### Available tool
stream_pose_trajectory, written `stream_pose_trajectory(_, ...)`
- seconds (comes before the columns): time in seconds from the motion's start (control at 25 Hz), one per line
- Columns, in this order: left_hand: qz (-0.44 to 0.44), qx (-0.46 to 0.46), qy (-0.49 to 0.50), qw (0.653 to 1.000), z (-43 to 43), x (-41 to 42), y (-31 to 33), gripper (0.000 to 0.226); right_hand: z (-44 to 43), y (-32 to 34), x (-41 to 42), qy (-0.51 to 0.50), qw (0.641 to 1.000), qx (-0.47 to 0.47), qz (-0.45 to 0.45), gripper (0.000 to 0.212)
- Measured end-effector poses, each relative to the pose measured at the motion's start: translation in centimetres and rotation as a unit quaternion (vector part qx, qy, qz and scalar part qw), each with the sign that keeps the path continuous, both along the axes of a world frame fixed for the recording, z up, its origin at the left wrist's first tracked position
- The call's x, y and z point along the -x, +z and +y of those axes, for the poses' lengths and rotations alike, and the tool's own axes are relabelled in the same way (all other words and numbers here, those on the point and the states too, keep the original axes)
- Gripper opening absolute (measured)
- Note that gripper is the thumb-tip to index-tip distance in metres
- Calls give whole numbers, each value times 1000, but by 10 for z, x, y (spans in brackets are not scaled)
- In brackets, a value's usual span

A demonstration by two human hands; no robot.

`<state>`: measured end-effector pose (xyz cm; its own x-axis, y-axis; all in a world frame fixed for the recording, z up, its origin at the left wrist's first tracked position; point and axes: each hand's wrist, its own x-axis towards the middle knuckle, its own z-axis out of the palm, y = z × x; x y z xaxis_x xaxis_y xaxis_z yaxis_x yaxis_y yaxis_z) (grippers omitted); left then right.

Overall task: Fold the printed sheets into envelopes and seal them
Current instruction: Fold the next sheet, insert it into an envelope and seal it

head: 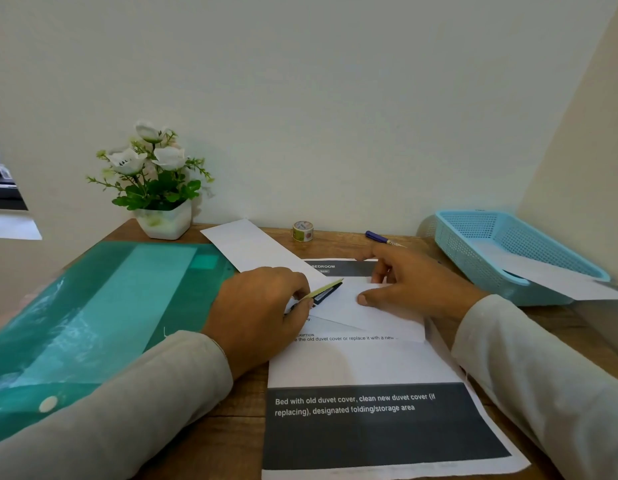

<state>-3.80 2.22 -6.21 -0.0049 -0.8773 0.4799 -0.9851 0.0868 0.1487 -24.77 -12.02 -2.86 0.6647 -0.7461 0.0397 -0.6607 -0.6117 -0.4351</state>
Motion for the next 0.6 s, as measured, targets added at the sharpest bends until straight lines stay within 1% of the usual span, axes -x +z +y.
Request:
stream_pose_trajectory(0.08, 4, -2, -1, 1000, 1, 2, 1, 28, -5, 3, 5, 23, 999, -38, -4, 53)
stream_pose_trajectory(0.16, 5, -7, -7, 1000, 2, 3, 2, 30, -6, 6, 9, 32, 998, -60, -7, 44)
stream_pose_trajectory(0.24, 7, -17, -10, 1000, 2, 3, 2, 30, -2, 7, 6, 33, 998, -51, 7, 44)
stream_pose_trajectory(0.32, 5, -20, -10, 1000, 2, 2, 1, 30, 8, 5, -4, 36, 999, -16, 31, 48)
stream_pose_trajectory(0.4, 4, -26, -10, 1000, 2, 2, 0, 31, 16, 3, -12, 54, 998, -2, 35, 49)
stream_pose_trajectory(0.48, 6, -32, -7, 999, 2, 1, 0, 30, 13, 5, -8, 68, 997, -20, 41, 46)
stream_pose_trajectory(0.6, -8, -31, -8, 999, 3, 3, 2, 26, -2, 14, 14, 39, 996, -50, 63, 35)
